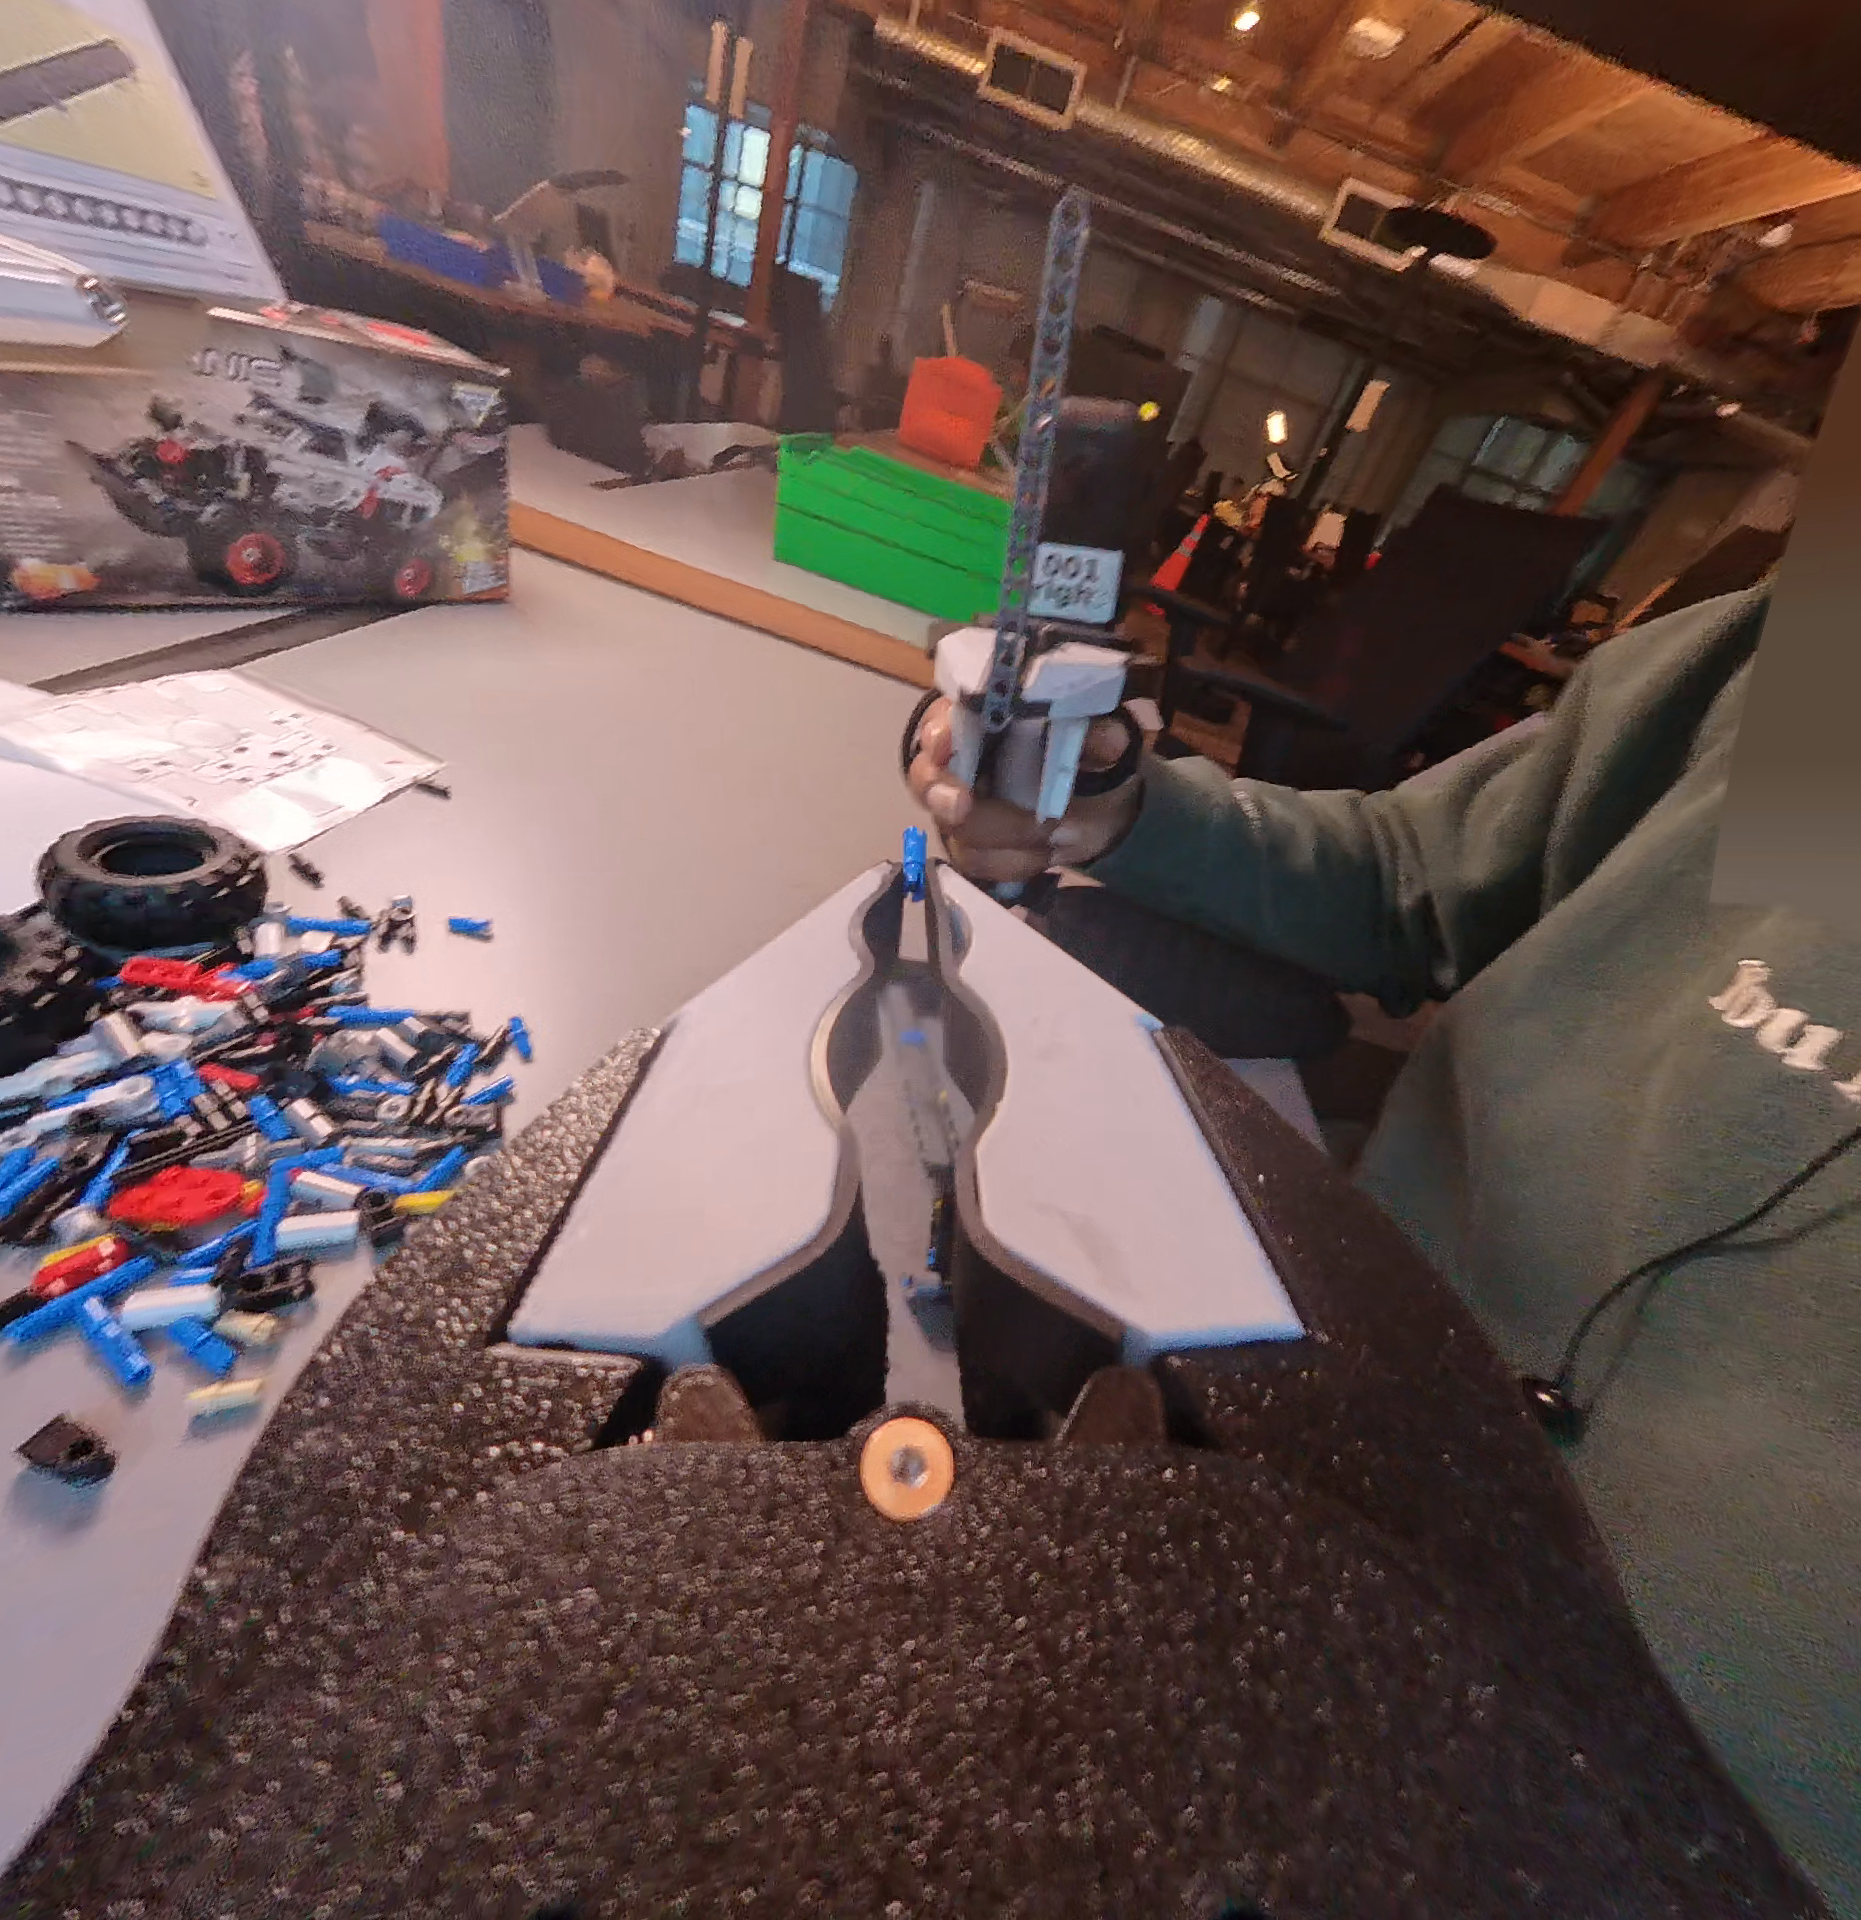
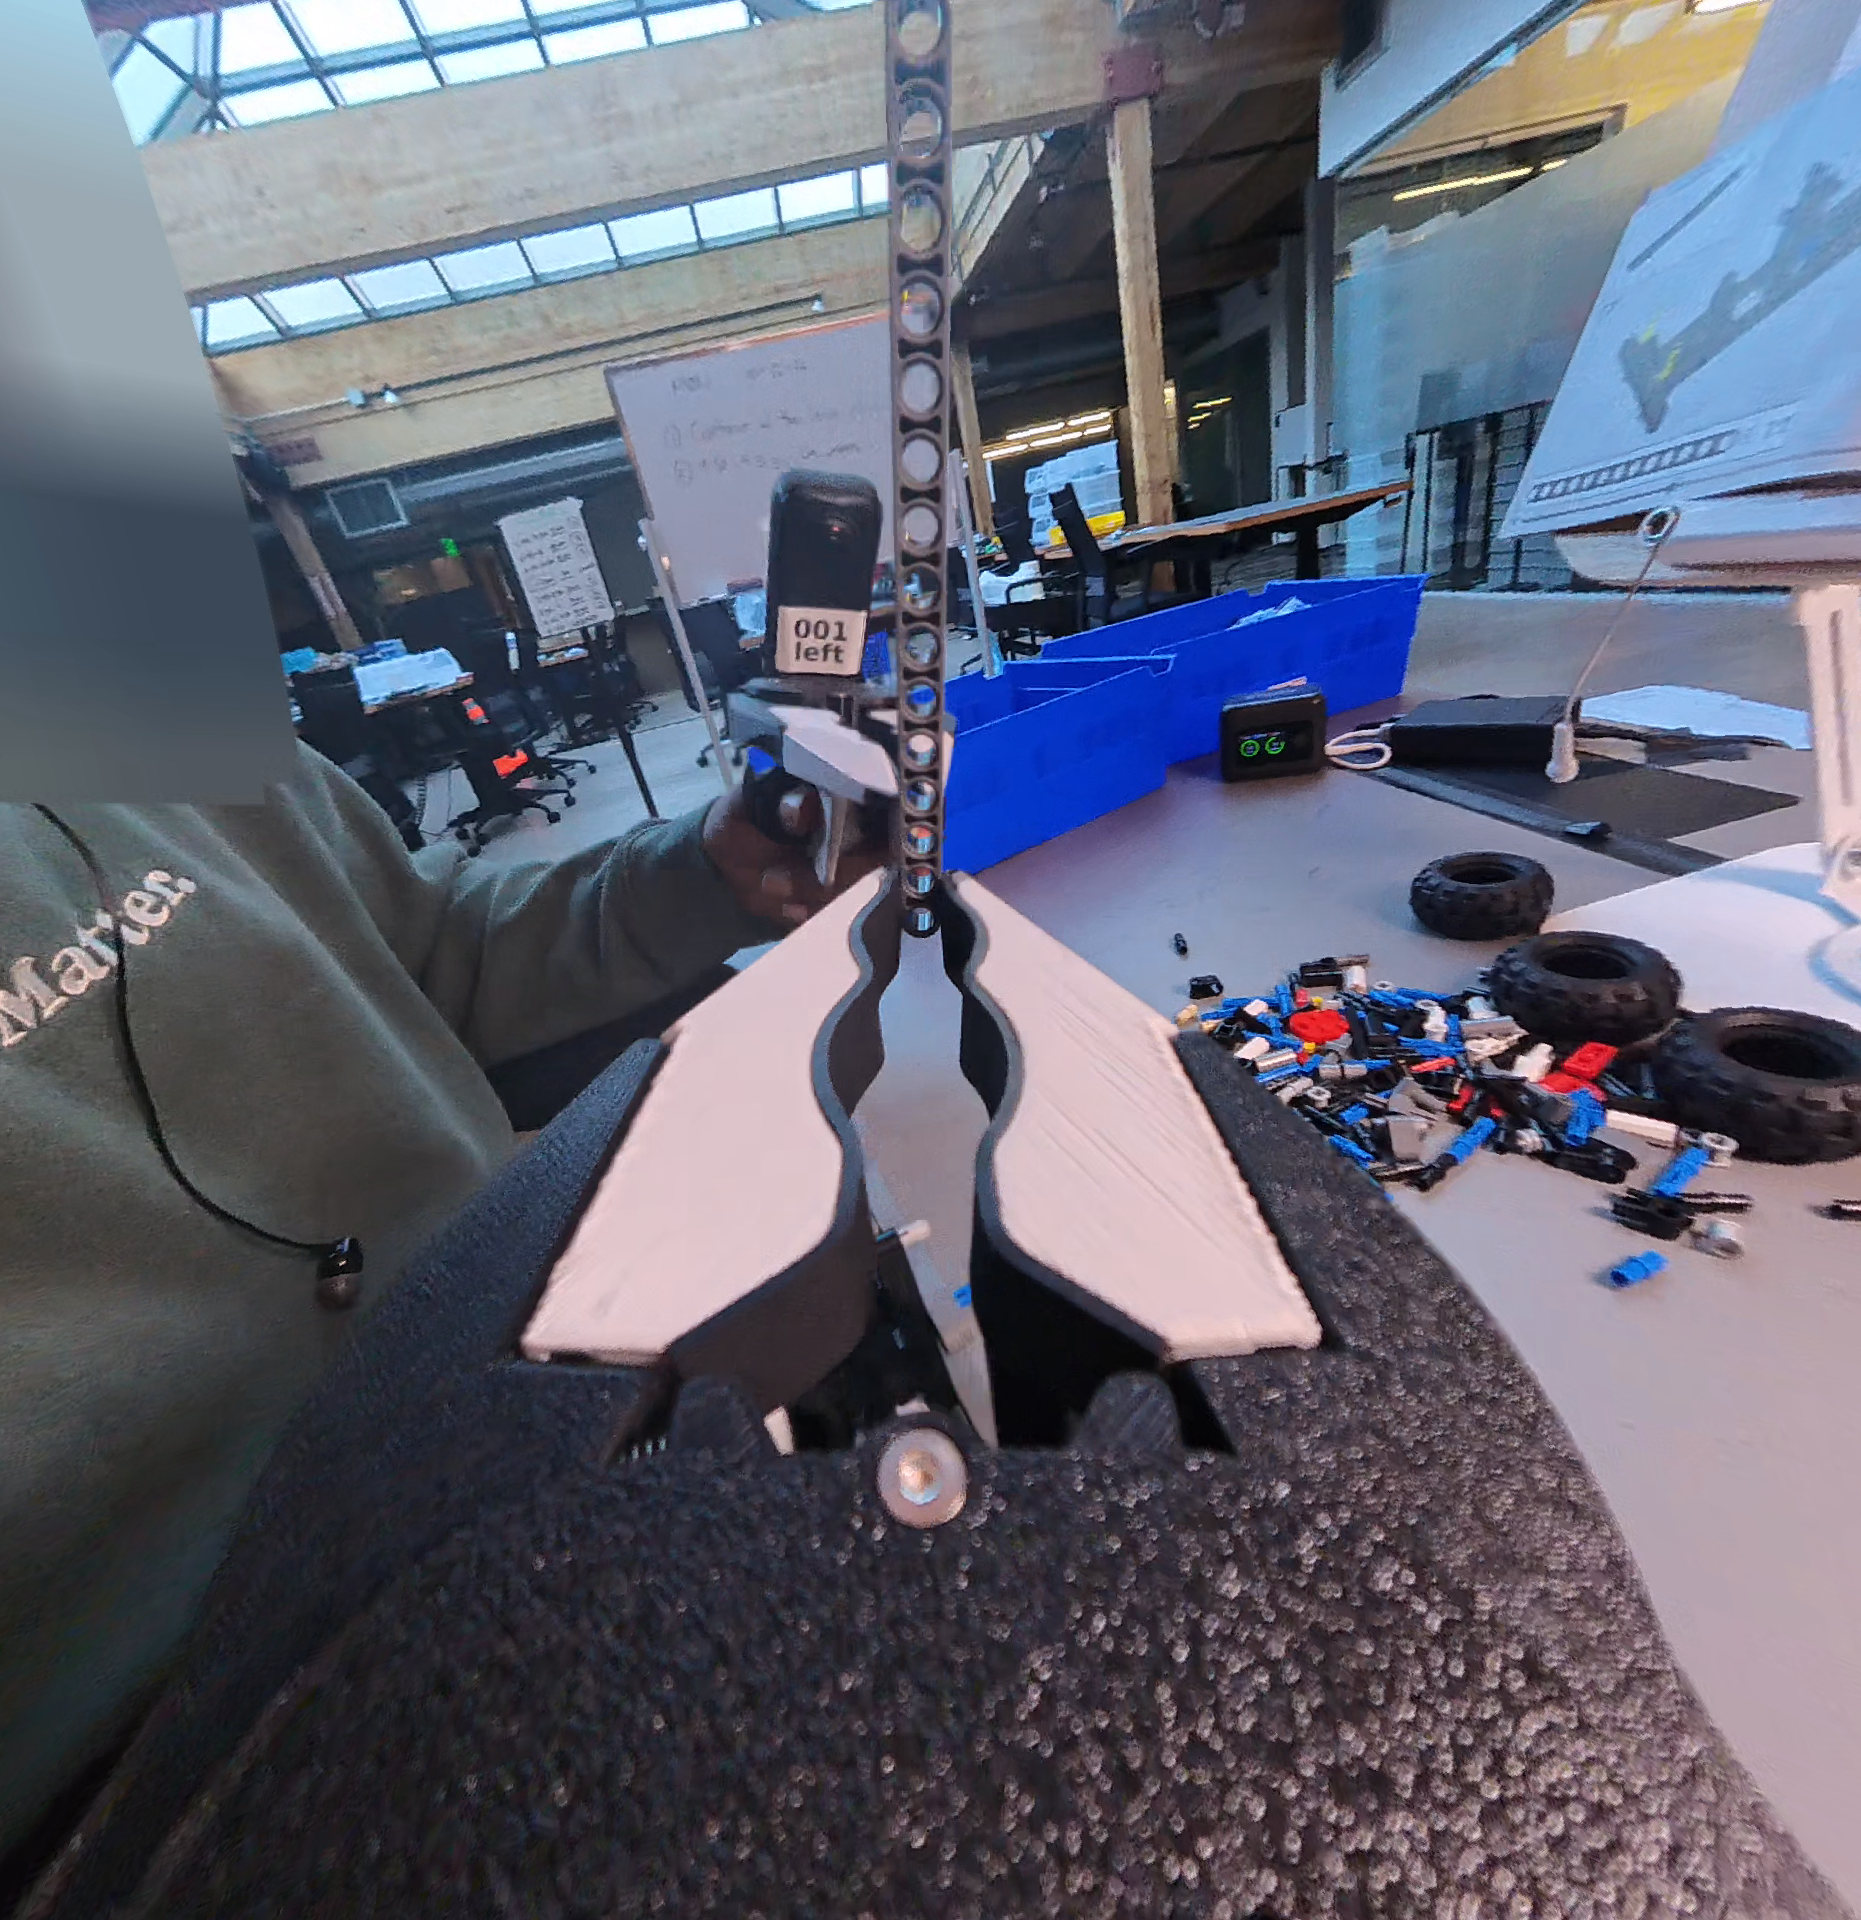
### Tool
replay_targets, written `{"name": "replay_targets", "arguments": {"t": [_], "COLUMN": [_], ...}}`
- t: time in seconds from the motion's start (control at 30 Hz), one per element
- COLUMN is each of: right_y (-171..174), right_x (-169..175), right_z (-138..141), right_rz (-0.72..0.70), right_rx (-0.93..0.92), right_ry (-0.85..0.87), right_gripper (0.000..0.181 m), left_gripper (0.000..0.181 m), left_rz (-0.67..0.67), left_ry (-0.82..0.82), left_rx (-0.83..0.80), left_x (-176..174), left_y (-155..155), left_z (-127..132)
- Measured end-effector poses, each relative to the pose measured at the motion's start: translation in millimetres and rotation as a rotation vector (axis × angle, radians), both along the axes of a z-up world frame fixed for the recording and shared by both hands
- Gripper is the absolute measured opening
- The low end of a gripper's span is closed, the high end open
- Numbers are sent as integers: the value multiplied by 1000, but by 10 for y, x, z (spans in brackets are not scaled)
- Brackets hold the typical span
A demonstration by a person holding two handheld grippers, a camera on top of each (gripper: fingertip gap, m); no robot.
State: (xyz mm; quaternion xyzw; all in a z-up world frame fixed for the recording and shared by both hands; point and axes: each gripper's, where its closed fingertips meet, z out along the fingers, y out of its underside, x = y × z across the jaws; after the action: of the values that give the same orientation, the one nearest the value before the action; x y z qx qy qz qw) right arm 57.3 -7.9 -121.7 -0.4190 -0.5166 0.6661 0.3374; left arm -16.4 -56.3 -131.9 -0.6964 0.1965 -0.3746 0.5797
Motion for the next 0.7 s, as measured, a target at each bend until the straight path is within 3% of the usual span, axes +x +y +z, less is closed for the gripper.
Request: {"name": "replay_targets", "arguments": {"t": [0.2, 0.43, 0.57, 0.7], "right_y": [281, 367, 416, 432], "right_x": [-65, -190, -200, -224], "right_z": [-107, -403, -525, -591], "right_rz": [-184, -286, -319, -367], "right_rx": [52, 173, 214, 334], "right_ry": [-41, -164, -221, -245], "right_gripper": [6, 6, 6, 6], "left_gripper": [4, 4, 29, 38], "left_rz": [285, 440, 451, 300], "left_ry": [347, 623, 532, 275], "left_rx": [-121, -185, -207, -129], "left_x": [-440, -807, -791, -458], "left_y": [464, 1023, 1103, 947], "left_z": [-648, -1012, -996, -644]}}
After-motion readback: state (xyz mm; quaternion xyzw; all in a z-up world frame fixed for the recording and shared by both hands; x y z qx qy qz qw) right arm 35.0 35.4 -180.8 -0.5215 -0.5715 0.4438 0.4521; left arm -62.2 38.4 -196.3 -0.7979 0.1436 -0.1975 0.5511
